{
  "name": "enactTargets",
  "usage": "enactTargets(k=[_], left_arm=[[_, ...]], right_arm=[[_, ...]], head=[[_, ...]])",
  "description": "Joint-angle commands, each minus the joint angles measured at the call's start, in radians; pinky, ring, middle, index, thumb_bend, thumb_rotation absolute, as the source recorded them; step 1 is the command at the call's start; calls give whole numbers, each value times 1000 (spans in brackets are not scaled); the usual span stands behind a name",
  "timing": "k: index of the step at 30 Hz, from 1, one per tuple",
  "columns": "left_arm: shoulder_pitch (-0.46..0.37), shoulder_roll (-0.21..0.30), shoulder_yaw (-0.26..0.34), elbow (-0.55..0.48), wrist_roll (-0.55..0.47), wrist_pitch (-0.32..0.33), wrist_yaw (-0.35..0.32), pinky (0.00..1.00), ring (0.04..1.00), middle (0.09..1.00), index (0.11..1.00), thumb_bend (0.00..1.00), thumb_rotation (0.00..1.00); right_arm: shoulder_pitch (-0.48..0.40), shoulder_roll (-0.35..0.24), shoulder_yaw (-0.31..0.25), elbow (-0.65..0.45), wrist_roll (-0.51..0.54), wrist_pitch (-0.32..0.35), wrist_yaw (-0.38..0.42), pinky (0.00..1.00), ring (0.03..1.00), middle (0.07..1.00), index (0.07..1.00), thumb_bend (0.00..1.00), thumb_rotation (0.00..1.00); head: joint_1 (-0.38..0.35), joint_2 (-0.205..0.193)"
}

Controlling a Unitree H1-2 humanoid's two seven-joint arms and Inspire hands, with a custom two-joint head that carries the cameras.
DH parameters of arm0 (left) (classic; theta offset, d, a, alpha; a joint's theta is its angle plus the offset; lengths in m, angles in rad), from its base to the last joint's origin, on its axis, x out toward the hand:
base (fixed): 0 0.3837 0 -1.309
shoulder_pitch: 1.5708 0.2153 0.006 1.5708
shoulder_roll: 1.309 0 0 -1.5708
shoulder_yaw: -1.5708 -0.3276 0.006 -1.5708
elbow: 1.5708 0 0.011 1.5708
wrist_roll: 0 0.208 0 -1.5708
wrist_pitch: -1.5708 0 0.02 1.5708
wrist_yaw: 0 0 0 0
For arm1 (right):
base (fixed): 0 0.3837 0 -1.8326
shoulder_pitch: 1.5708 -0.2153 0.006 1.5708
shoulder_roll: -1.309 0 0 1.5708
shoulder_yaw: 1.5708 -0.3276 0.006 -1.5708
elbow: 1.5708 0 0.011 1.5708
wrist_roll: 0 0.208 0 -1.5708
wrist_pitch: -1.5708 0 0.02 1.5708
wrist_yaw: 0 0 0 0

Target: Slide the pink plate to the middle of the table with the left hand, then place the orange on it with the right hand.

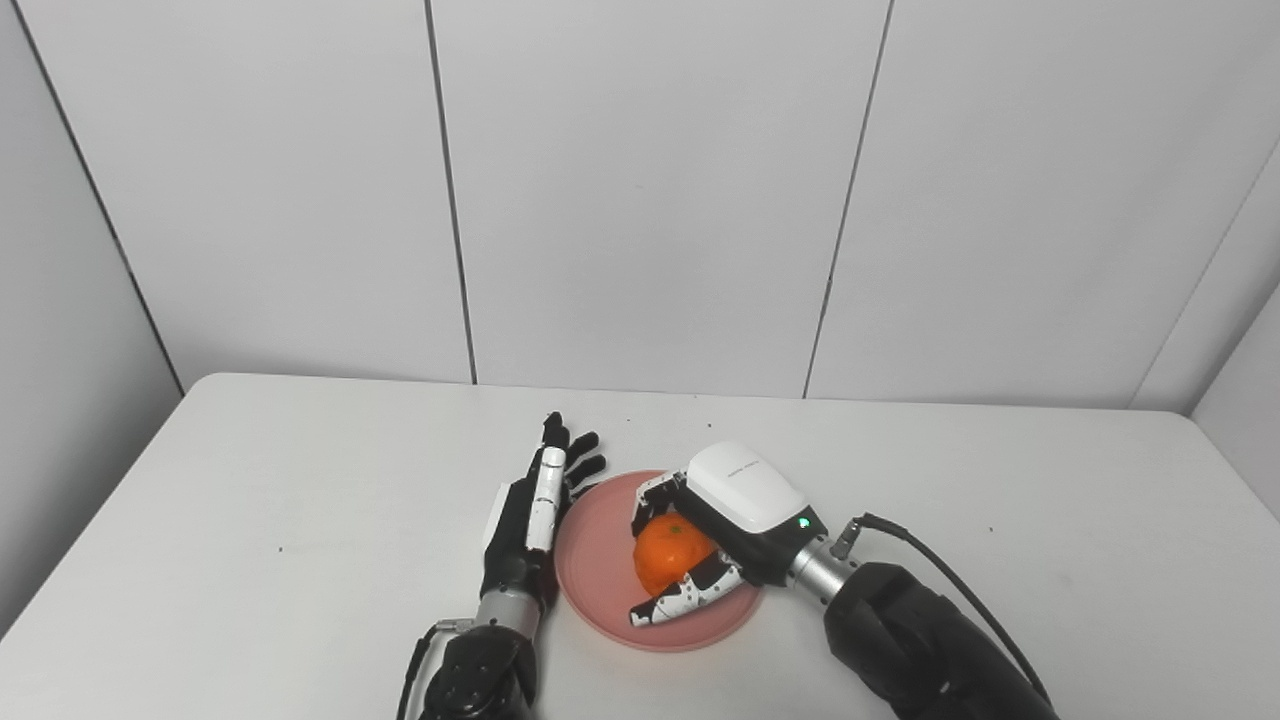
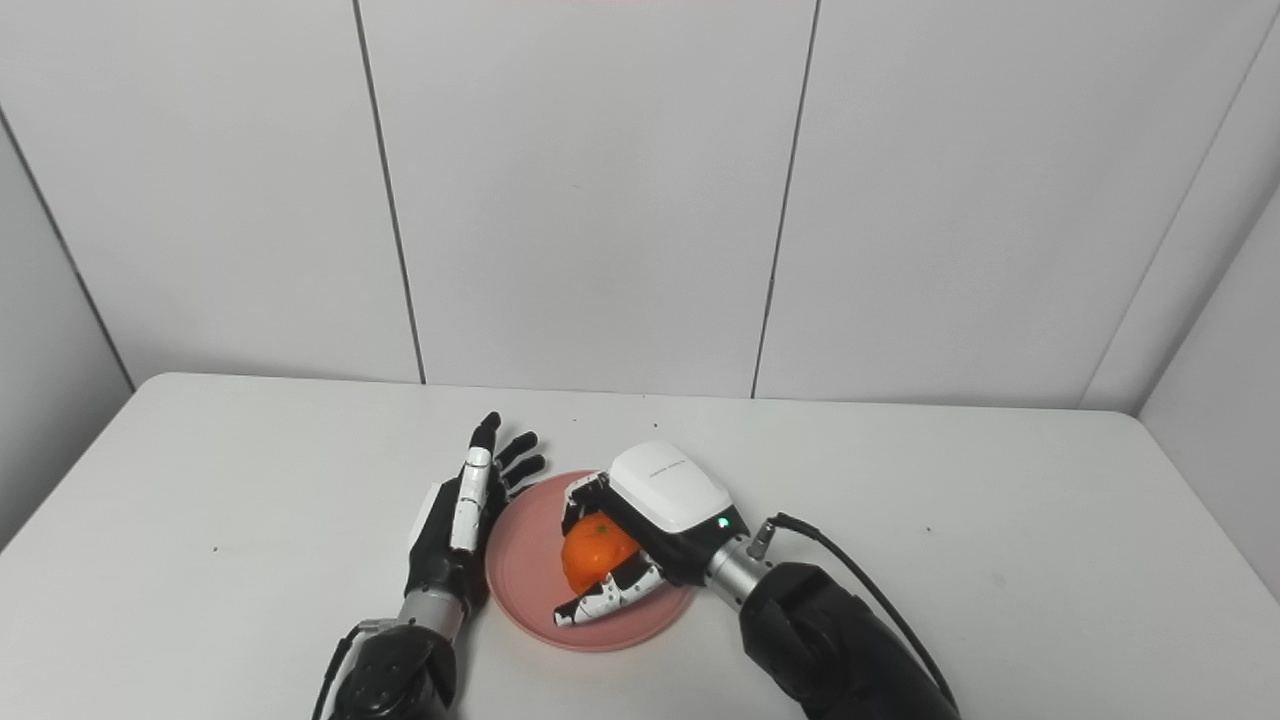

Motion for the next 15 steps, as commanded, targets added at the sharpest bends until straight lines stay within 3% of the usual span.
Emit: enactTargets(k=[1, 15], left_arm=[[10, -6, -5, 36, 7, 52, 9, 790, 852, 889, 1000, 607, 1000], [8, -24, 10, 22, -21, 100, 5, 811, 858, 884, 1000, 621, 1000]], right_arm=[[-65, 2, -7, -8, -4, -13, -37, 214, 267, 339, 347, 613, 380], [-99, 5, -8, 23, -5, 6, -21, 218, 277, 353, 351, 614, 424]], head=[[1, 0], [16, 0]])
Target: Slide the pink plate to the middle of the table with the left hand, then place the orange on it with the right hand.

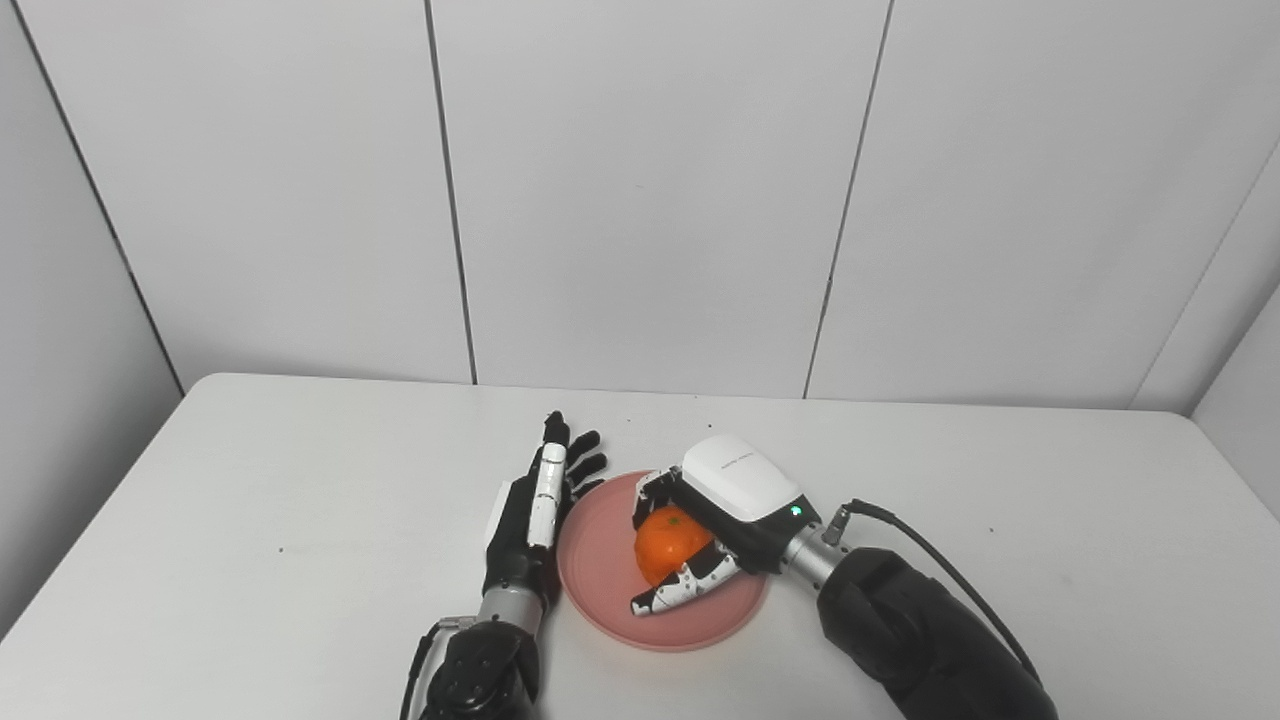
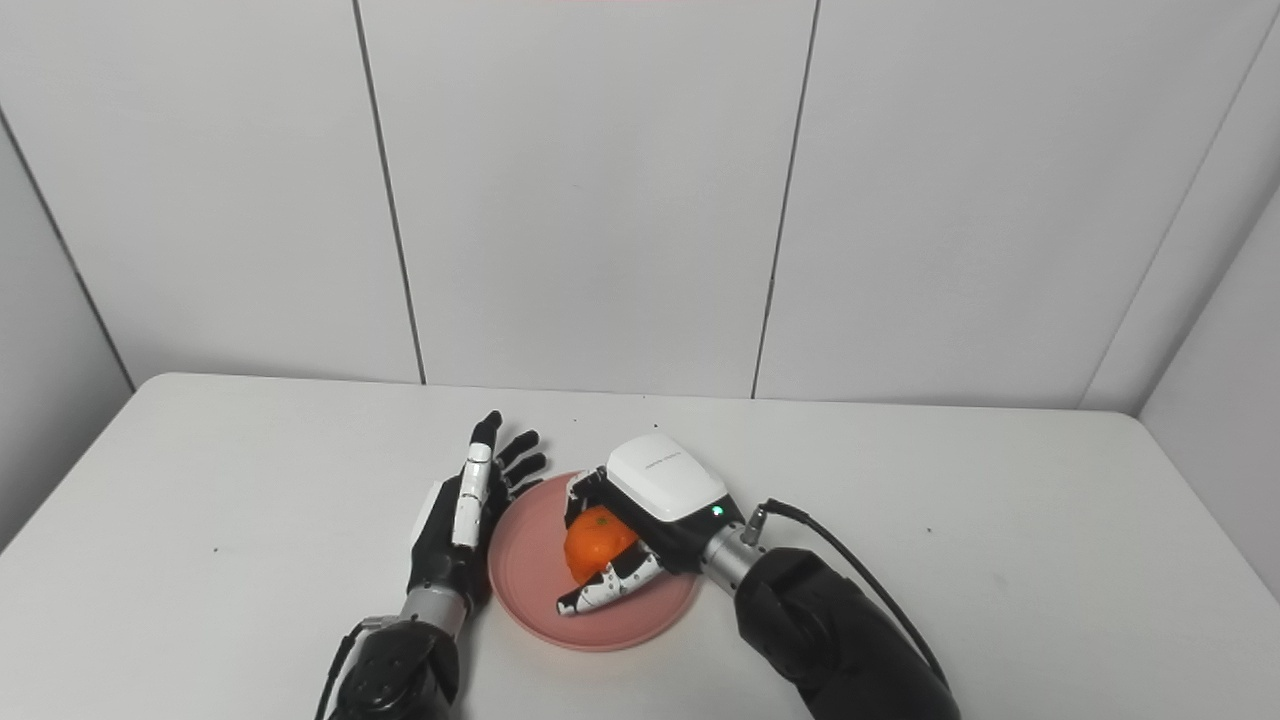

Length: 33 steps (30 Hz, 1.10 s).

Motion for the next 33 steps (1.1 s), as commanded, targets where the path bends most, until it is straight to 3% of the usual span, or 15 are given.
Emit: enactTargets(k=[1, 4, 9, 10, 11, 15, 16, 18, 25, 33], left_arm=[[17, -16, -1, 25, -10, 71, 5, 808, 857, 884, 1000, 618, 1000], [17, -15, -3, 26, -6, 75, 5, 821, 855, 883, 1000, 612, 1000], [15, -16, -2, 24, -8, 83, 6, 817, 856, 886, 1000, 614, 1000], [15, -16, -2, 24, -8, 83, 7, 819, 855, 883, 1000, 613, 1000], [15, -16, -2, 24, -8, 83, 7, 820, 852, 879, 1000, 611, 1000], [12, -15, -4, 29, -2, 79, 9, 819, 876, 882, 1000, 611, 1000], [12, -14, -6, 30, 2, 77, 10, 819, 881, 884, 1000, 614, 1000], [11, -11, -10, 33, 10, 70, 12, 818, 879, 882, 1000, 620, 1000], [7, -7, -12, 36, 13, 59, 11, 865, 946, 936, 1000, 631, 1000], [2, -6, -4, 41, 7, 51, 14, 833, 905, 896, 1000, 629, 999]], right_arm=[[-56, 1, -11, -32, 8, 6, -21, 217, 276, 353, 353, 614, 427], [-53, 1, -11, -35, 6, 7, -24, 212, 271, 353, 355, 616, 429], [-45, 2, -16, -43, 2, 9, -38, 286, 334, 404, 427, 629, 440], [-43, 2, -17, -42, -3, 10, -46, 294, 343, 411, 452, 570, 310], [-41, 2, -18, -37, -10, 7, -61, 307, 357, 421, 466, 539, 243], [-36, -2, -16, -34, -28, 7, -93, 464, 510, 556, 491, 509, 182], [-35, -3, -16, -34, -31, 8, -96, 538, 580, 617, 565, 621, 389], [-33, -4, -16, -35, -37, 16, -100, 677, 710, 739, 686, 774, 667], [-38, -7, -22, -14, -44, 14, -131, 886, 849, 853, 781, 911, 898], [-48, -18, -27, -14, -35, 6, -145, 873, 849, 850, 788, 877, 927]], head=[[1, 0], [3, 8], [9, 8], [9, 9], [10, 10], [12, 13], [12, 15], [13, 16], [16, 21], [14, 24]])
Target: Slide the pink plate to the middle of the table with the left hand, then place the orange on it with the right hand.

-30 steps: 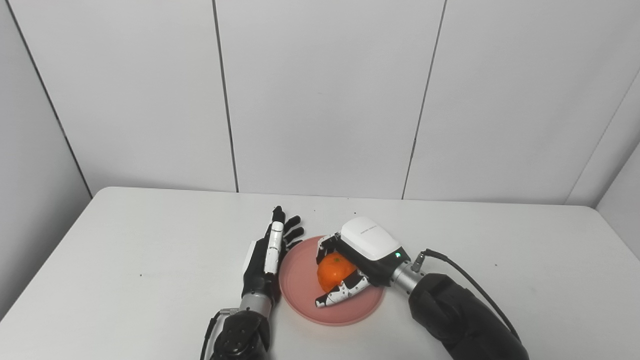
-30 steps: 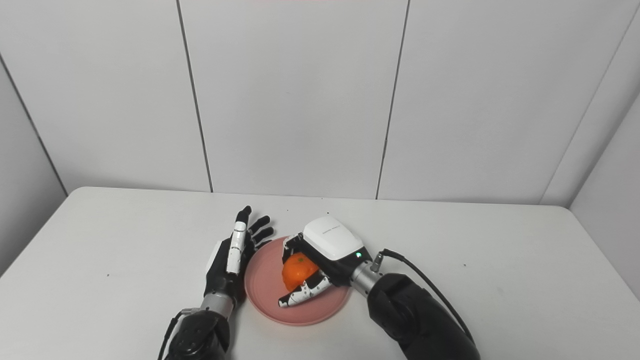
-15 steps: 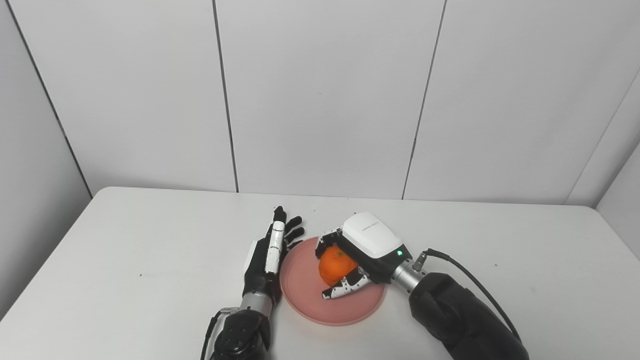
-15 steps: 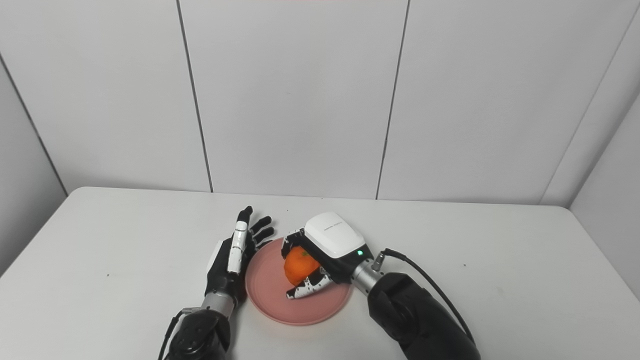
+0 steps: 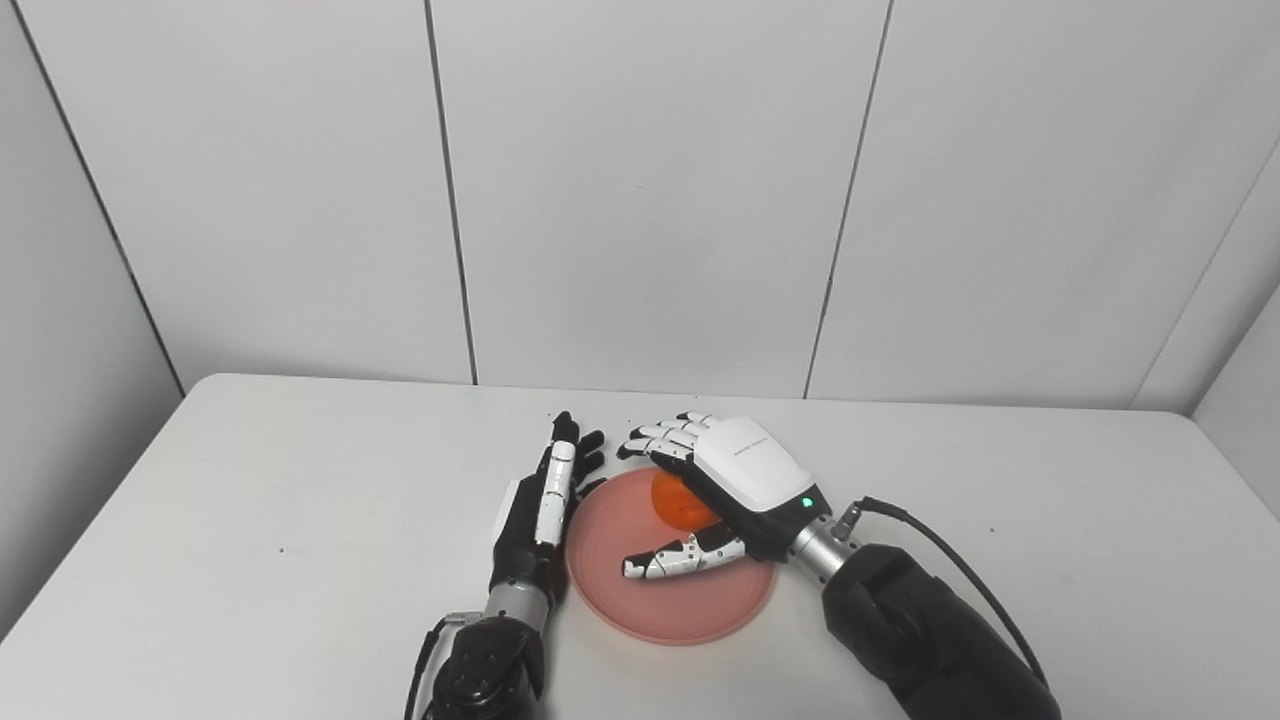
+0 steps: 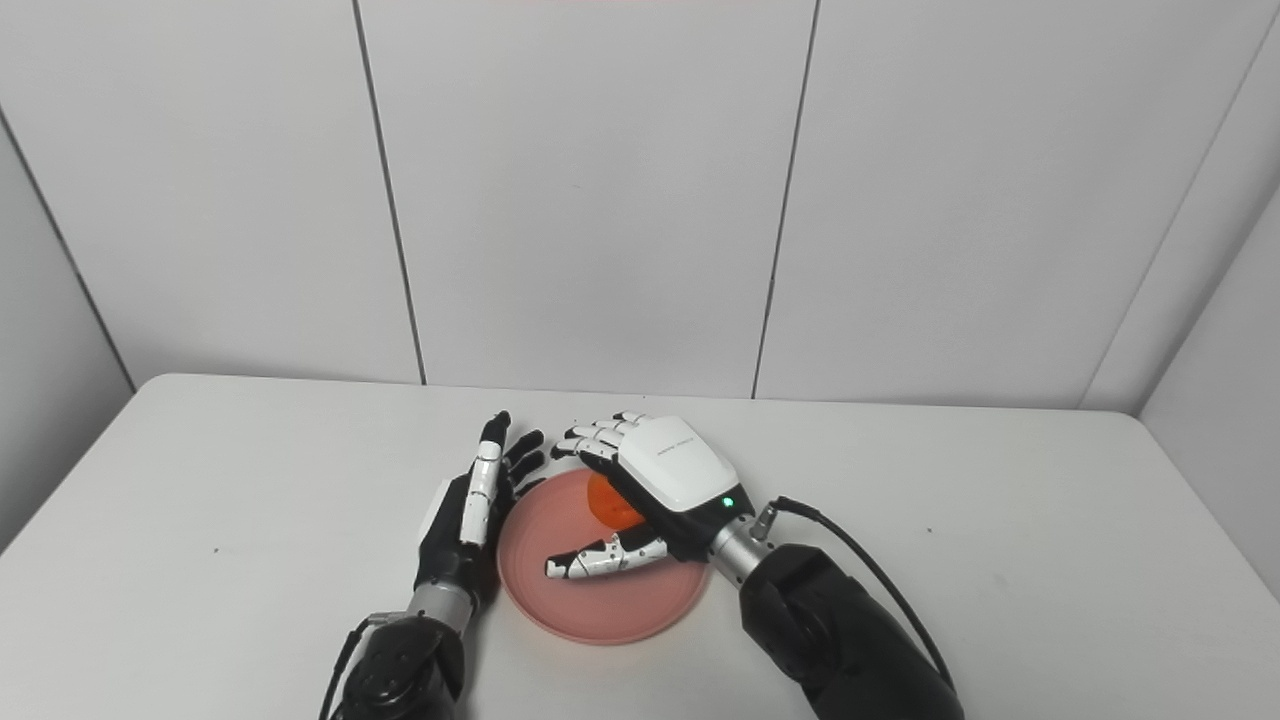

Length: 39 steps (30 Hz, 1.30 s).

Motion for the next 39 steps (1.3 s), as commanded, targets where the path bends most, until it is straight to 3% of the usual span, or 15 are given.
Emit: enactTargets(k=[1, 8, 10, 14, 15, 18, 19, 22, 25, 28, 35, 39], left_arm=[[14, -6, 4, 34, -1, 34, 13, 828, 901, 892, 1000, 629, 1000], [14, 0, -7, 29, 22, 0, 19, 820, 907, 889, 1000, 609, 1000], [14, 3, -11, 30, 36, -18, 22, 833, 890, 888, 1000, 614, 1000], [10, 7, -9, 36, 51, -46, 27, 844, 868, 877, 1000, 614, 1000], [8, 8, -7, 40, 53, -54, 28, 832, 859, 876, 1000, 611, 1000], [0, 16, -6, 64, 67, -104, 41, 822, 842, 869, 1000, 593, 1000], [-2, 18, -6, 71, 73, -120, 45, 832, 840, 870, 1000, 577, 1000], [-12, 27, -7, 103, 93, -177, 57, 860, 853, 876, 1000, 573, 1000], [-19, 32, -4, 130, 106, -214, 69, 951, 927, 941, 1000, 619, 1000], [-25, 38, -4, 153, 122, -250, 82, 986, 953, 966, 1000, 650, 1000], [-48, 61, -16, 222, 169, -357, 121, 1000, 999, 1000, 997, 765, 1000], [-52, 63, -29, 233, 209, -387, 165, 993, 996, 1000, 996, 780, 1000]], right_arm=[[-49, -14, -21, -20, 16, -5, -34, 867, 847, 849, 788, 863, 933], [-46, -8, -53, -31, 68, -22, -48, 823, 839, 846, 782, 805, 926], [-37, 7, -79, -35, 116, -29, -57, 757, 809, 831, 769, 786, 889], [-1, 76, -178, -7, 316, -67, -96, 686, 774, 795, 748, 787, 867], [10, 93, -203, -3, 369, -66, -94, 732, 797, 809, 771, 797, 934], [45, 158, -302, 29, 553, -75, -105, 792, 826, 827, 798, 768, 989], [51, 174, -328, 39, 594, -77, -110, 795, 829, 834, 823, 717, 996], [61, 214, -410, 72, 719, -26, -102, 818, 836, 851, 854, 624, 1000], [65, 241, -485, 97, 854, 64, -71, 795, 825, 848, 867, 719, 1000], [66, 248, -525, 119, 934, 124, -48, 792, 821, 844, 875, 759, 1000], [62, 259, -561, 175, 1019, 174, -42, 811, 819, 846, 873, 806, 1000], [73, 266, -560, 153, 1032, 197, -44, 855, 843, 860, 901, 761, 1000]], head=[[2, 2], [-2, 5], [-6, 8], [1, 10], [1, 10], [7, 7], [7, 7], [9, 6], [13, 5], [17, 4], [16, 12], [18, 31]])
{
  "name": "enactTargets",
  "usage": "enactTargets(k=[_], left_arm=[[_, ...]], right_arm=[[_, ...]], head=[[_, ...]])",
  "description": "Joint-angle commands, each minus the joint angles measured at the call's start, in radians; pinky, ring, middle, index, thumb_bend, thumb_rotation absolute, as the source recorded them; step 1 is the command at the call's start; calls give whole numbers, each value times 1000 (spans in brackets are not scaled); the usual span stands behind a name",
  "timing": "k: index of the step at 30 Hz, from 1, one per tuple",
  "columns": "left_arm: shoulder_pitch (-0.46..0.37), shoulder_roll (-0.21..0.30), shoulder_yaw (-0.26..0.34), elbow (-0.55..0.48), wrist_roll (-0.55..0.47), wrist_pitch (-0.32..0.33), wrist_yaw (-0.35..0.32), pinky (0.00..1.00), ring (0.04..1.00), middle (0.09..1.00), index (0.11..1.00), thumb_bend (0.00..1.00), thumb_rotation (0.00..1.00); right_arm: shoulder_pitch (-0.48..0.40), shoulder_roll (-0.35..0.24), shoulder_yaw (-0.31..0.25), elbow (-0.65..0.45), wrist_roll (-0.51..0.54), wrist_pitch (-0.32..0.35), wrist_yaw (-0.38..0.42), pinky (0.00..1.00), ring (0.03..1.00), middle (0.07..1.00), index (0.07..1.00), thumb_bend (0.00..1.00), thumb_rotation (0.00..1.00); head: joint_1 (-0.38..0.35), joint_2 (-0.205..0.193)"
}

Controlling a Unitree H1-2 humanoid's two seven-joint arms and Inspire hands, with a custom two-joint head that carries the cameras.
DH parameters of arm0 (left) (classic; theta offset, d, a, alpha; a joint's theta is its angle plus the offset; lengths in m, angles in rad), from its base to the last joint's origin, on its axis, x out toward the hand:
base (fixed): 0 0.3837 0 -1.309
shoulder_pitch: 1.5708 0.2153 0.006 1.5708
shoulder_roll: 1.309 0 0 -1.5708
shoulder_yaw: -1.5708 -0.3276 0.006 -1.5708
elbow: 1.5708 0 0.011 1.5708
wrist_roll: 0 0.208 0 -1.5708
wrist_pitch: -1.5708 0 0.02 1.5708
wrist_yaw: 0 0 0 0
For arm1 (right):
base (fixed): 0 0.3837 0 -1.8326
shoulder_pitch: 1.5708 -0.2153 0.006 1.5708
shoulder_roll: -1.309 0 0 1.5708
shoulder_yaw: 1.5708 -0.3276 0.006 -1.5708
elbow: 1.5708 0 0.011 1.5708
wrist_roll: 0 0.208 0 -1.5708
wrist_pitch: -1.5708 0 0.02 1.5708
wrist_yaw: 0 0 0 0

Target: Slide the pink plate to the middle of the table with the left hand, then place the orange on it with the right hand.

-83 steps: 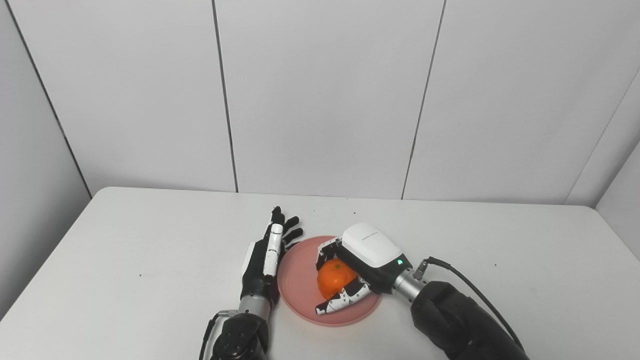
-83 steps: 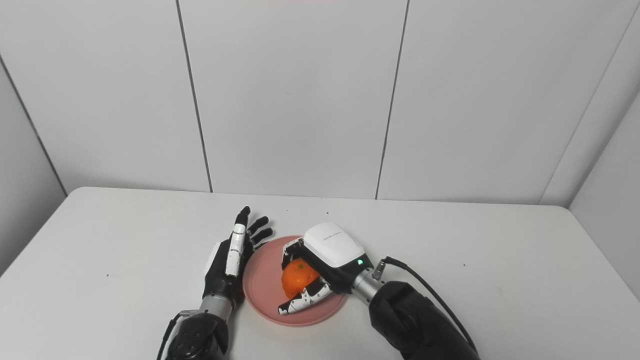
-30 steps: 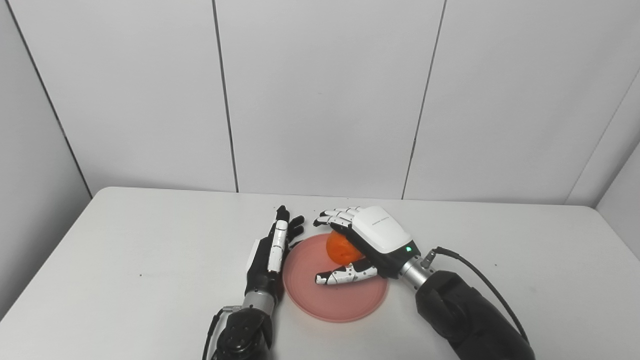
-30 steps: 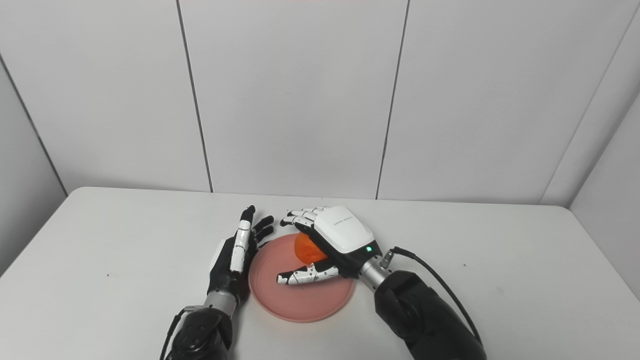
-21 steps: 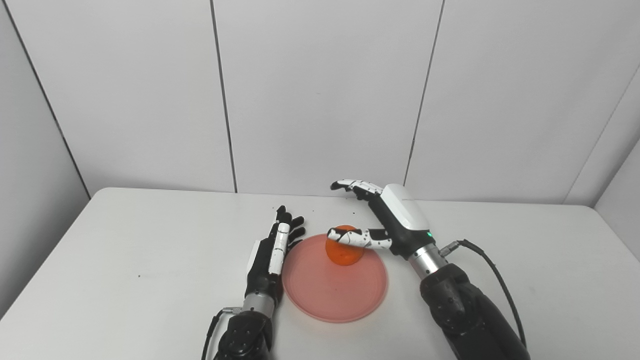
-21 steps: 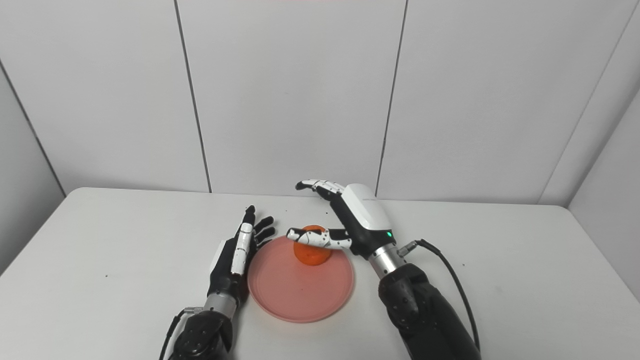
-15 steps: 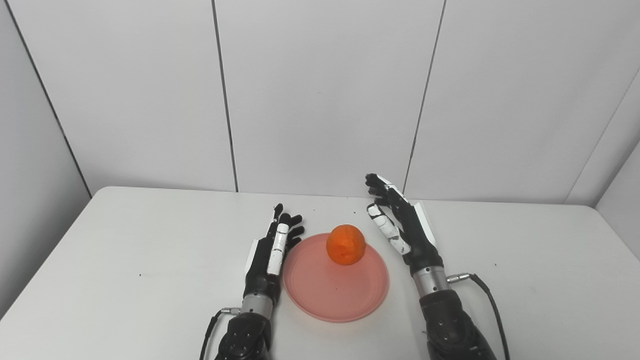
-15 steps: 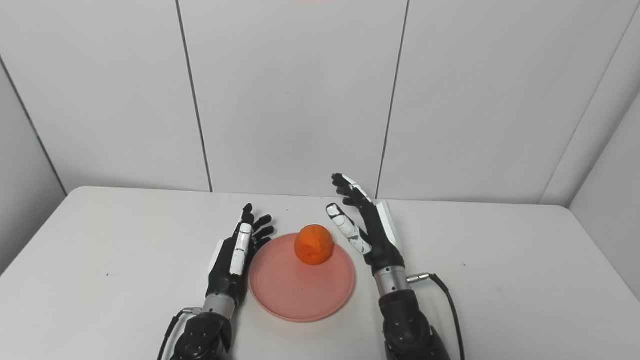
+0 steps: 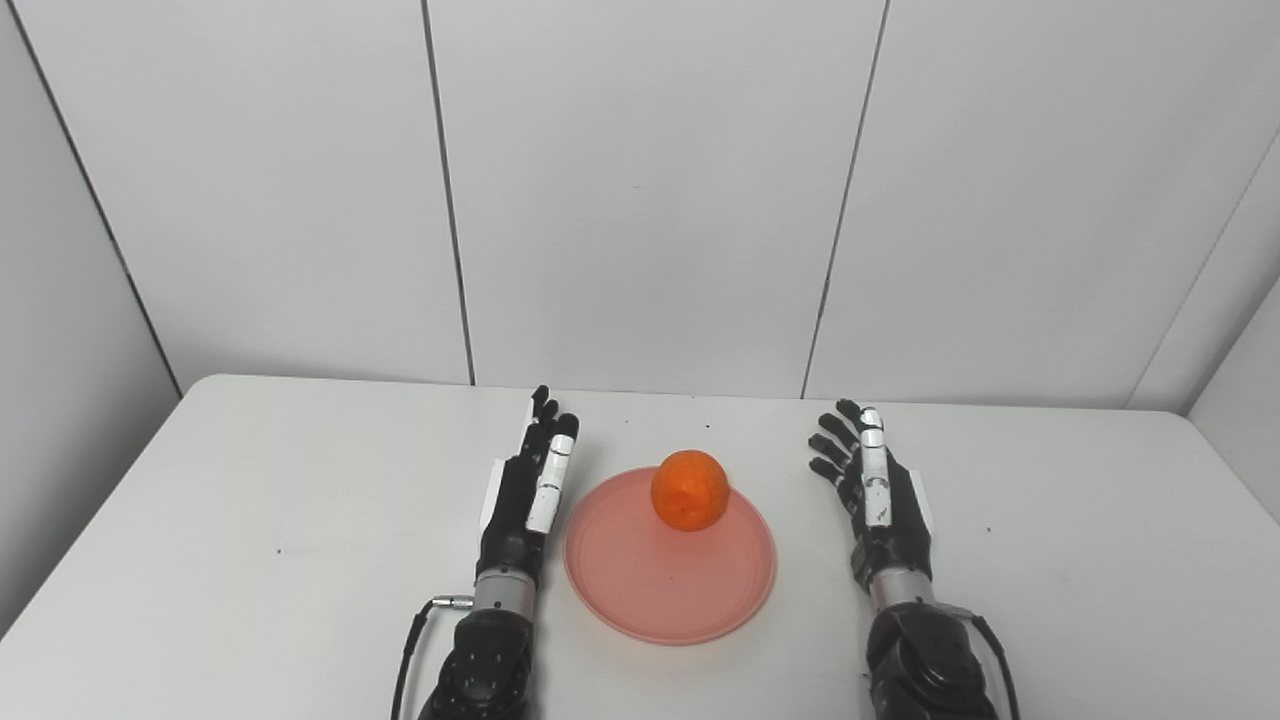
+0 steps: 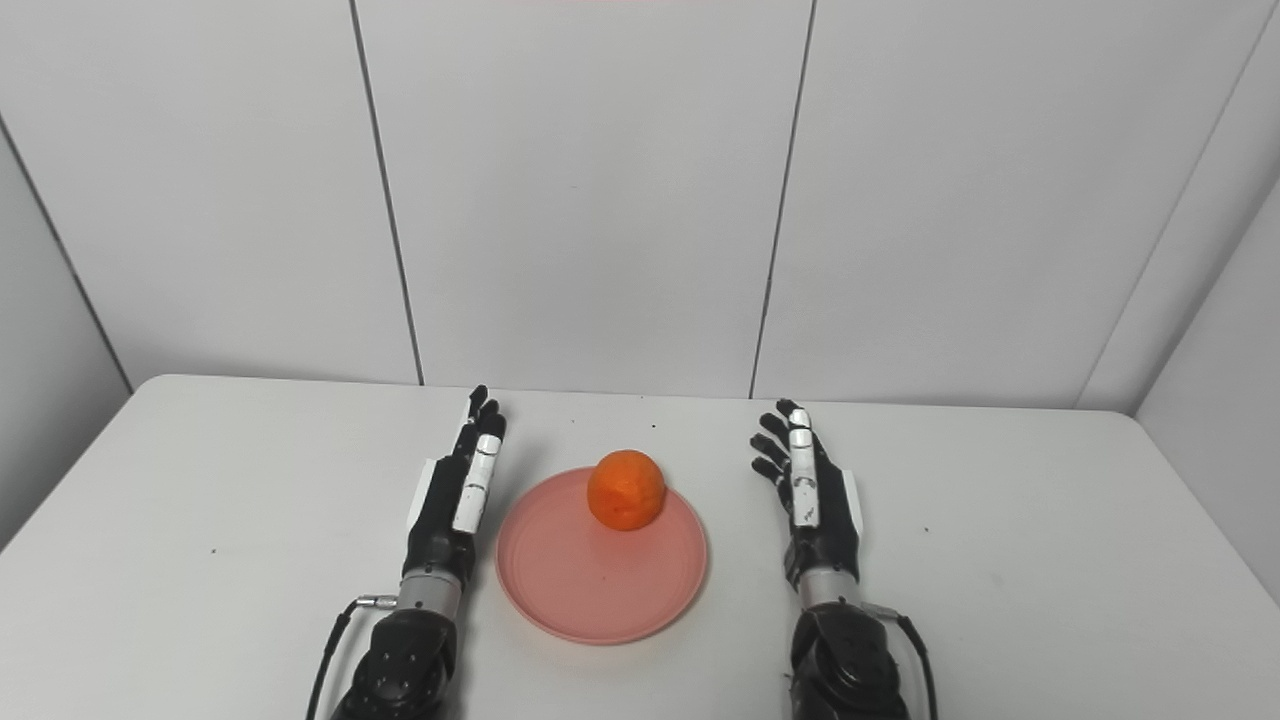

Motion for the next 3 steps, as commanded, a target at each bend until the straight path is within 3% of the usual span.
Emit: enactTargets(k=[1, 3], left_arm=[[11, 10, -9, 26, 33, -38, 32, 979, 989, 1000, 997, 754, 1000], [7, 9, -12, 27, 42, -35, 45, 967, 985, 1000, 998, 739, 1000]], right_arm=[[-18, 9, 3, -27, 5, 40, -2, 857, 843, 859, 902, 766, 1000], [-14, 10, 6, -38, 3, 58, -3, 858, 843, 859, 903, 772, 1000]], head=[[1, 1], [0, 2]])
